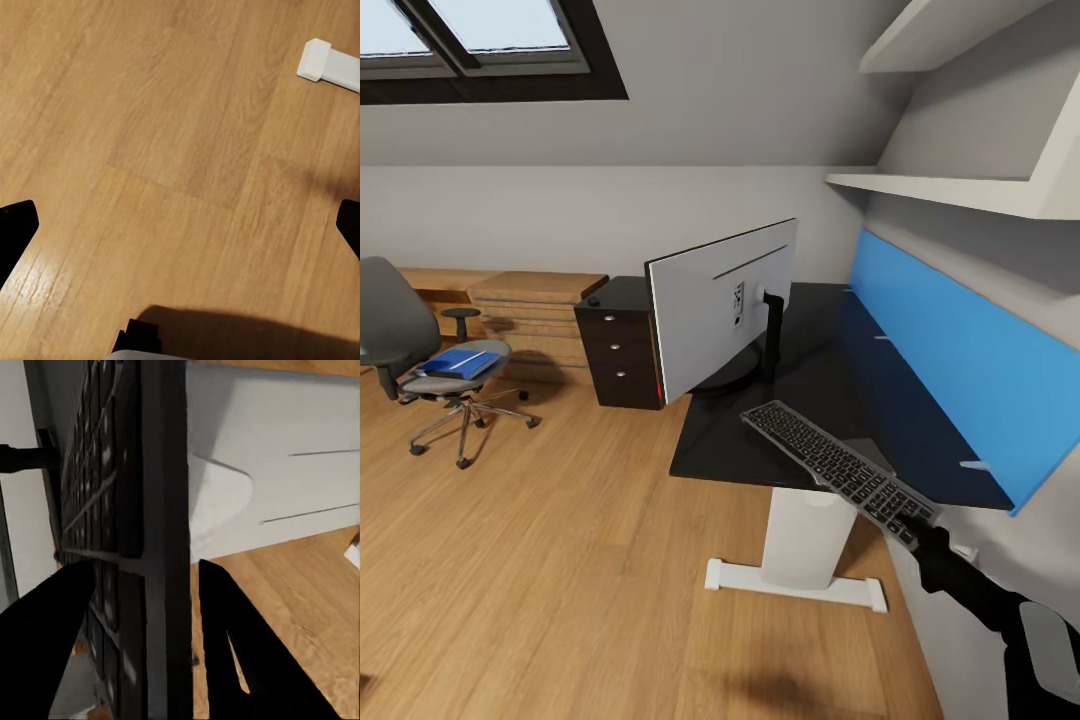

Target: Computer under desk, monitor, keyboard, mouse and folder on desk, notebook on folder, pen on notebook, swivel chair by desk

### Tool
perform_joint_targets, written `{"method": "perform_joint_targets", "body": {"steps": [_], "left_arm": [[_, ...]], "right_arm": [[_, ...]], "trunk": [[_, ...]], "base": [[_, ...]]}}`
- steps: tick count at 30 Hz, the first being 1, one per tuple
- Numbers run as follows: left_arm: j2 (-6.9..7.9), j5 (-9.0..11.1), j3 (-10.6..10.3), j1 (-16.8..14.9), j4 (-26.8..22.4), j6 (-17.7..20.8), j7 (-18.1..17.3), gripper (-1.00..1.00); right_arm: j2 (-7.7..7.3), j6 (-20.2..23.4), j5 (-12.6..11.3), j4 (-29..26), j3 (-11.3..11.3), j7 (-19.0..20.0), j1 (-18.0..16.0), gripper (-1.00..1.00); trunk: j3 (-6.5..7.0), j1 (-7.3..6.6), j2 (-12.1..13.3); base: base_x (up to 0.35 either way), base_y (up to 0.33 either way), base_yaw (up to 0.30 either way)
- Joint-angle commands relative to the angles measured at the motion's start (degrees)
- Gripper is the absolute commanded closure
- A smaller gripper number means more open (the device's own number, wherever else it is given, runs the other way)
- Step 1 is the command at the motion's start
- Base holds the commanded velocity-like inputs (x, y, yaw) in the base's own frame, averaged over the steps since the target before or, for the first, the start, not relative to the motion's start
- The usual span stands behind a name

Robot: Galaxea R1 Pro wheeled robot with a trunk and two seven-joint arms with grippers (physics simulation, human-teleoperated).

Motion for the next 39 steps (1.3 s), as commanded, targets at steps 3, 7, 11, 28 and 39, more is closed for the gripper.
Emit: {"method": "perform_joint_targets", "body": {"steps": [3, 7, 11, 28, 39], "left_arm": [[-0.02, 0.6, 0.0, 0.0, -0.1, 0.3, 0.2, -1.00], [-0.02, 0.5, 0.0, 0.0, 0.6, 0.3, -0.1, -1.00], [-0.02, 0.5, -0.1, 0.0, 0.8, 0.2, -0.2, -1.00], [0.05, 0.4, 0.2, 0.0, 0.8, 0.3, 0.4, -1.00], [0.11, 0.6, 0.3, 0.0, 0.9, 0.3, 0.4, -1.00]], "right_arm": [[-0.03, 0.4, 0.7, 0.0, 0.2, -0.3, 0.0, 1.00], [-0.05, 0.3, 0.7, 0.0, 0.2, -0.3, 0.0, 1.00], [-0.10, 0.3, 0.6, -0.1, 0.2, -0.3, 0.0, 1.00], [-0.22, -0.1, 0.7, -2.3, 0.3, 2.8, 0.0, 1.00], [0.03, -0.2, 0.8, -3.3, 1.1, 5.0, 0.0, 1.00]], "trunk": [[-0.04, 0.00, 0.0], [0.14, -0.22, 0.4], [0.85, -1.10, 2.0], [3.91, -4.83, 8.8], [5.88, -7.25, 13.2]], "base": [[0.000, 0.000, 0.000], [0.000, 0.000, 0.000], [0.000, 0.000, 0.000], [-0.044, 0.000, 0.000], [-0.236, 0.000, 0.000]]}}
